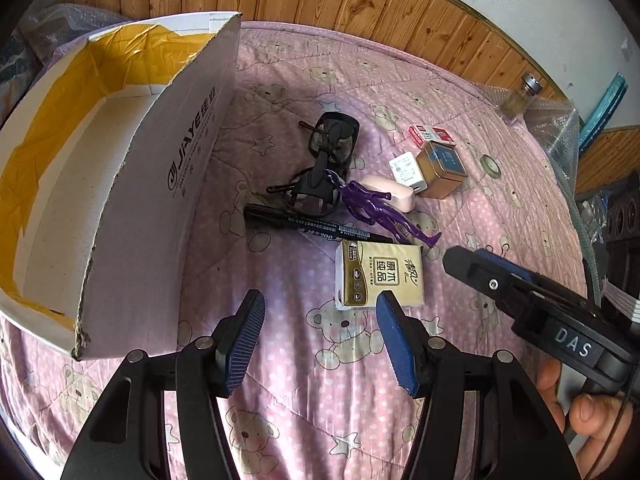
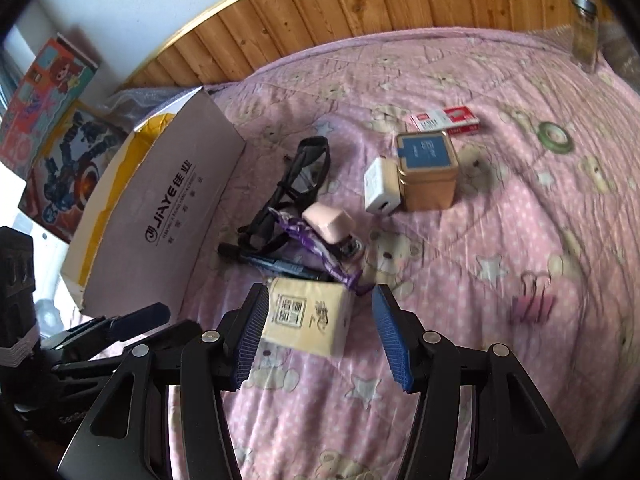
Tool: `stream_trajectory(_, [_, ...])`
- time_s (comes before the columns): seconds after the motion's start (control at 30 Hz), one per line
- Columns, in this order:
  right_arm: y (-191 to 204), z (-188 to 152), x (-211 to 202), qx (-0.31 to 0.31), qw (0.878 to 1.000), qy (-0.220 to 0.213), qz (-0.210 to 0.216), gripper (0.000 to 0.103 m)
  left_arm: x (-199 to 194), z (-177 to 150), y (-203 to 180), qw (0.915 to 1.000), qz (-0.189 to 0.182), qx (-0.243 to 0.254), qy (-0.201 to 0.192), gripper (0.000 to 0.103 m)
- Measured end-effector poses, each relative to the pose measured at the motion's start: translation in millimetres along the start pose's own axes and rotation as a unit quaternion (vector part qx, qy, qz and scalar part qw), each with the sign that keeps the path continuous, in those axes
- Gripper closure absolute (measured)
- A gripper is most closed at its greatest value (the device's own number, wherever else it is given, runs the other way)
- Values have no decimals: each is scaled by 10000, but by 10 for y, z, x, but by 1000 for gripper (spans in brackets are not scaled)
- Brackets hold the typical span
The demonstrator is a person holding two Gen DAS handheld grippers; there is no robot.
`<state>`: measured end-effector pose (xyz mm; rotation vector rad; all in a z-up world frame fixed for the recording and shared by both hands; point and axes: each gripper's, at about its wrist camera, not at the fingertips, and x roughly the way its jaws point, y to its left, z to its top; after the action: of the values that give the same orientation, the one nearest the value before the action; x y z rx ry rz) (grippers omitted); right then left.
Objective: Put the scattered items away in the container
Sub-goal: 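Grasp the gold tissue pack with the left tool while the right tool grasps the purple figure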
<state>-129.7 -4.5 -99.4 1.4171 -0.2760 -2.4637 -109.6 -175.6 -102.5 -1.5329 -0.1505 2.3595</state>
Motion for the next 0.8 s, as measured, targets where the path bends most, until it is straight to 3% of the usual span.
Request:
stream_trajectory(0.1, [24,108,300,-407,9985,260,-248,49,61,18,36,9999,-150,-78,10,44])
stream_trajectory(0.13, [16,123,399,-497,9977,398,-233,69,84,18,30,9997,-222,-74,20,44])
stream_trajectory(0.17, [-6,126,476,-520,9970,542,-182,80,105,21,16,9996,-271,-62,30,44])
stream_trajectory(0.3, [-166,104,365,-152,9991,391,43,83,178,46,-120,9985,-526,138,17,43])
stream_trajectory(0.37, [-265,76,255,78,9994,303,150,84,249,73,-216,9978,-590,291,9,34])
stream_trajectory(0.53, [-495,-12,59,629,9971,168,395,85,524,115,-471,9963,-644,538,195,29])
stream_trajectory(0.6, [-553,-39,18,772,9959,135,447,84,644,92,-562,9961,-490,683,256,23])
stream_trajectory(0.7, [-569,-64,41,806,9955,143,475,84,779,52,-657,9950,95,975,183,21])
stream_trajectory(0.77, [-589,-97,90,848,9949,209,511,85,916,31,-575,9962,99,774,398,22])
stream_trajectory(0.8, [-605,-114,106,892,9941,232,570,85,882,21,-569,9964,59,822,192,26])
